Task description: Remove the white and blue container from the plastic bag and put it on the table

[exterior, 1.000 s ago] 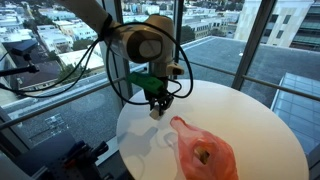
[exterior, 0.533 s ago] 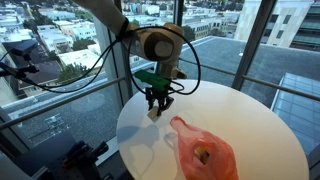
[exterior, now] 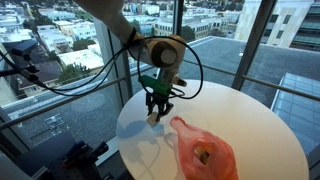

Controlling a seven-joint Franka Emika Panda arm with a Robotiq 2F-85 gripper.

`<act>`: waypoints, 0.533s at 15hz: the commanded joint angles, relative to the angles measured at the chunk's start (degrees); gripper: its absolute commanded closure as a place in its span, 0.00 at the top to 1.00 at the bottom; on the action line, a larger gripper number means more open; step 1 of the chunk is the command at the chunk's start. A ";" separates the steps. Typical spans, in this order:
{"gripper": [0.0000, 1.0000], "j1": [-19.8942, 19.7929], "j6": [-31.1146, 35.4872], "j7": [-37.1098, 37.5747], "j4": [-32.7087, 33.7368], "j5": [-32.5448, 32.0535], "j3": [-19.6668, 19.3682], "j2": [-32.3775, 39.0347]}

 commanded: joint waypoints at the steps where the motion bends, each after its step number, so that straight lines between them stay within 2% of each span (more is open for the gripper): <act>1: 0.24 1.14 -2.89 3.03 2.89 -2.62 0.09 2.45; 8: 0.24 2.40 -8.86 6.08 7.08 -4.82 0.11 5.86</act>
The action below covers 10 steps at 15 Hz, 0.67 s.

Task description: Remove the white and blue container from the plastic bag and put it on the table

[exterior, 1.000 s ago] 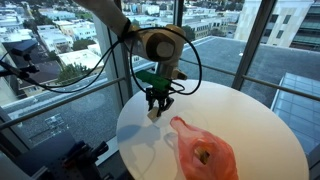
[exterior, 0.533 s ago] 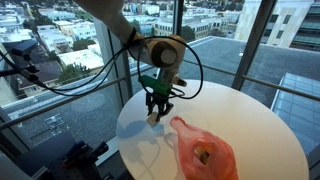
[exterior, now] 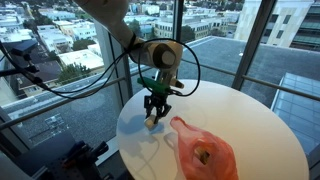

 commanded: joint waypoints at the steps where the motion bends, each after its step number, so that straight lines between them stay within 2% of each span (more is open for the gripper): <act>1: 0.24 0.45 -4.36 2.12 4.27 -1.37 0.11 2.36; 10: 0.24 0.94 -6.52 4.34 7.71 -3.67 -0.20 5.39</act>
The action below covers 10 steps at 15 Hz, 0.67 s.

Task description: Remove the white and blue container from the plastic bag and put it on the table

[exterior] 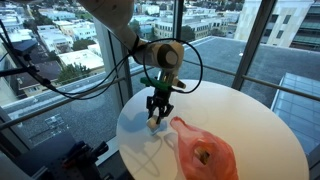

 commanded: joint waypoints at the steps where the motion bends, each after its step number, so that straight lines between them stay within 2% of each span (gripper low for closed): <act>1: 0.24 0.56 -2.55 2.28 3.01 -1.81 -0.19 1.85; 2: 0.57 0.59 -2.80 2.38 3.28 -2.07 -0.17 2.03; 3: 0.76 0.59 -2.90 2.43 3.43 -2.22 -0.16 2.17; 6: 0.96 0.44 -2.75 2.12 3.64 -2.28 -0.04 2.49; 7: 1.00 0.33 -2.51 1.83 3.61 -2.09 0.06 2.48; 10: 1.00 -0.08 1.43 0.09 1.80 -1.83 0.61 0.54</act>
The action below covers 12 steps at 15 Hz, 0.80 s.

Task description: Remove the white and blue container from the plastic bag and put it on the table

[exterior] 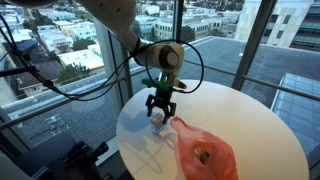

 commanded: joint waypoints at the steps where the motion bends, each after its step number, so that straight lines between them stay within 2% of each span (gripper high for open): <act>1: 1.00 -0.16 3.67 -1.00 -0.63 -0.58 0.66 -1.96; 8: 1.00 -0.71 14.87 -2.93 -3.55 1.03 1.51 -6.54; 12: 1.00 -0.53 16.36 -2.16 -6.74 1.63 1.42 -10.61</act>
